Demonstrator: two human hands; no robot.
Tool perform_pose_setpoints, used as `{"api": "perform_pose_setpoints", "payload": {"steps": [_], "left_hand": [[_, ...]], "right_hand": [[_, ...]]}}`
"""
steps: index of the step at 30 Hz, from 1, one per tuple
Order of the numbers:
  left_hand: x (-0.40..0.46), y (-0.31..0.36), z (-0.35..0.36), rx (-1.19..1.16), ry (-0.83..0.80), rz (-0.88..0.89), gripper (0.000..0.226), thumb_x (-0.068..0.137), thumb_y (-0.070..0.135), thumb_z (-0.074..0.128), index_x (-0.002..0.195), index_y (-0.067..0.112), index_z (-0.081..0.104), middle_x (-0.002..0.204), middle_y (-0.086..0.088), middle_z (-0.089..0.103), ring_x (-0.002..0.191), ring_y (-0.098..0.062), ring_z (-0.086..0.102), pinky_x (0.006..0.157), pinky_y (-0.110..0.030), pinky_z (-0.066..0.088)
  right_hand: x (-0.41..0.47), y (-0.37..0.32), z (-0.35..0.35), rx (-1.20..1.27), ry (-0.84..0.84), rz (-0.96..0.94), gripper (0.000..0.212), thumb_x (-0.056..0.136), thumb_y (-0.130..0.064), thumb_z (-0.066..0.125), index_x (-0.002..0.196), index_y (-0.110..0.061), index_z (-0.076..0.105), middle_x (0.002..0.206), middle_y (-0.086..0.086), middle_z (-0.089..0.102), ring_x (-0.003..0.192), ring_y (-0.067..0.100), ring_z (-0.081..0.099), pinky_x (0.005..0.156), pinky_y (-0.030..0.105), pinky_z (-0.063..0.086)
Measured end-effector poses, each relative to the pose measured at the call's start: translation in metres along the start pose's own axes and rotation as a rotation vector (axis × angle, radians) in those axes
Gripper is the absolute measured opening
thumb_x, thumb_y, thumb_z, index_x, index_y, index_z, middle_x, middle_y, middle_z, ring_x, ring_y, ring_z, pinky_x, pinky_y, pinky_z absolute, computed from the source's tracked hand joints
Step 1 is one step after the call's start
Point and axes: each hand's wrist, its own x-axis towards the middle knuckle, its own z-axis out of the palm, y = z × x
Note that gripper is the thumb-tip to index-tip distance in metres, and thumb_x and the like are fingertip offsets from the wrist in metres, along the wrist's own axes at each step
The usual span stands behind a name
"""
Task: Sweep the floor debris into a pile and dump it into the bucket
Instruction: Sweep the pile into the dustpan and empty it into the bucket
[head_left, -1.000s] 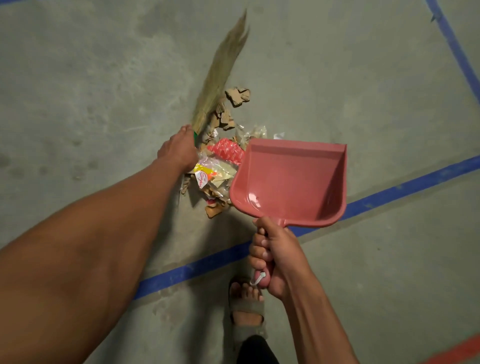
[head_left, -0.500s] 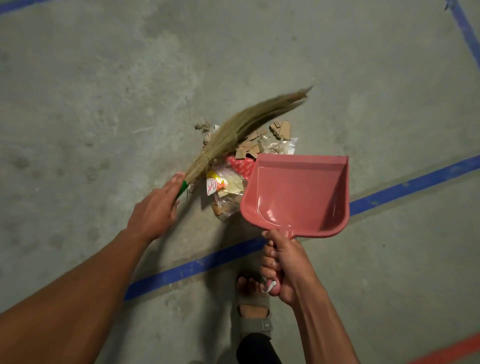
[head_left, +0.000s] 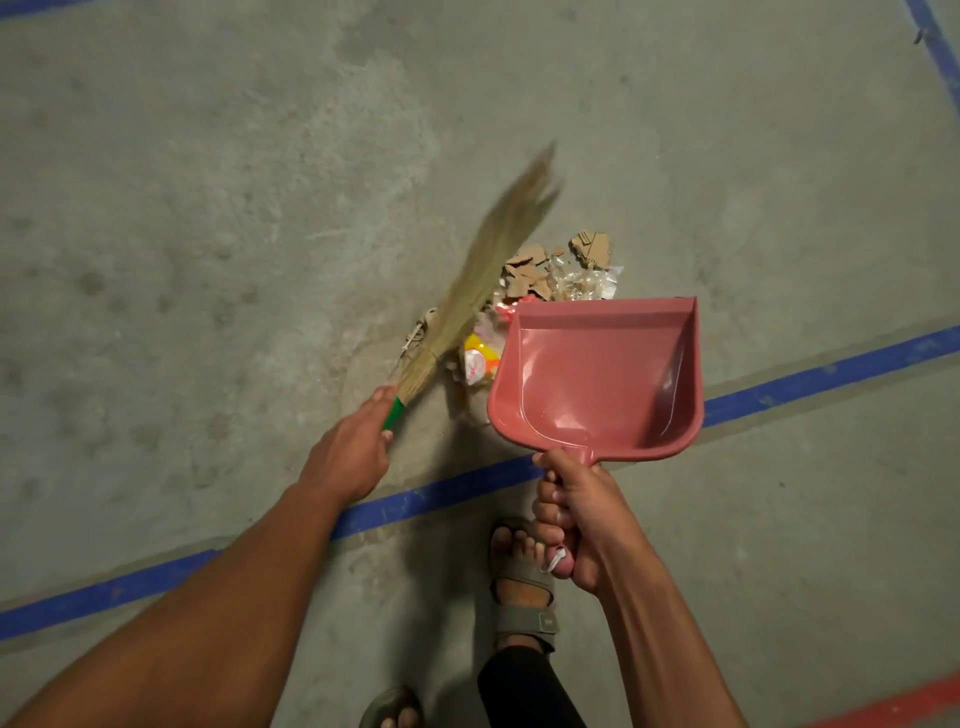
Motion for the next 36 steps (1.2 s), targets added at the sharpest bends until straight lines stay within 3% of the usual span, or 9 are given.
{"api": "perform_pose_setpoints", "payload": {"steps": [6,11,15,18,25,33,36], "left_hand": [[-0.055,-0.018,0.007,-0.113,0.165,-0.081,0.071,0.106,0.018,0.05,0.166,0.029,0.015,0.17,0.004,0.023,0.145,-0.028,0.044,0.115,-0.046,0.042],[-0.074,-0.038,0.03,-0.11,0.099,-0.234,0.069,0.106,0.016,0.049,0.166,0.019,0.016,0.171,-0.003,0.023,0.146,-0.033,0.042,0.116,-0.046,0.038],[-0.09,-0.027,0.043,-0.155,0.025,-0.14,0.069,0.107,0.018,0.051,0.166,0.021,0.016,0.171,-0.001,0.023,0.15,-0.028,0.036,0.121,-0.04,0.031],[-0.102,-0.011,0.041,-0.2,0.098,-0.077,0.068,0.108,0.017,0.049,0.166,0.022,0.014,0.17,0.001,0.024,0.151,-0.025,0.035,0.121,-0.04,0.032],[-0.092,0.002,0.02,-0.228,0.254,-0.084,0.069,0.108,0.018,0.048,0.167,0.022,0.012,0.17,-0.002,0.024,0.151,-0.027,0.035,0.119,-0.04,0.032],[-0.037,-0.017,0.029,-0.194,0.281,-0.055,0.069,0.106,0.015,0.051,0.166,0.021,0.018,0.169,-0.004,0.029,0.151,-0.028,0.035,0.121,-0.037,0.028],[-0.019,-0.013,0.034,-0.168,0.262,-0.07,0.069,0.107,0.018,0.05,0.166,0.026,0.015,0.17,-0.002,0.026,0.151,-0.029,0.035,0.121,-0.042,0.03]], "right_hand": [[-0.004,0.029,0.0,-0.013,0.0,0.007,0.028,0.099,-0.01,0.058,0.074,-0.016,0.047,0.058,-0.001,0.03,0.041,0.009,0.024,0.038,0.022,0.021],[0.002,0.062,-0.009,0.008,0.013,0.042,0.032,0.097,-0.008,0.056,0.068,-0.018,0.046,0.056,-0.002,0.027,0.038,0.007,0.022,0.035,0.019,0.018],[0.01,0.086,-0.021,0.039,0.001,0.108,0.03,0.096,-0.008,0.054,0.069,-0.019,0.045,0.055,-0.004,0.026,0.035,0.005,0.019,0.033,0.016,0.018],[0.019,0.109,-0.028,0.137,-0.087,0.238,0.022,0.093,-0.011,0.054,0.075,-0.02,0.044,0.054,-0.008,0.024,0.034,0.004,0.018,0.03,0.017,0.019],[0.046,0.185,-0.01,0.227,-0.184,0.472,0.038,0.096,-0.009,0.05,0.06,-0.02,0.043,0.048,-0.008,0.028,0.03,0.005,0.021,0.029,0.016,0.019],[0.116,0.214,0.028,0.435,-0.239,0.462,0.035,0.096,-0.011,0.052,0.063,-0.02,0.044,0.049,-0.008,0.029,0.031,0.005,0.022,0.029,0.018,0.02],[0.142,0.205,0.038,0.491,-0.235,0.412,0.033,0.097,-0.011,0.053,0.066,-0.02,0.043,0.048,-0.008,0.029,0.03,0.004,0.023,0.029,0.018,0.019]]}}
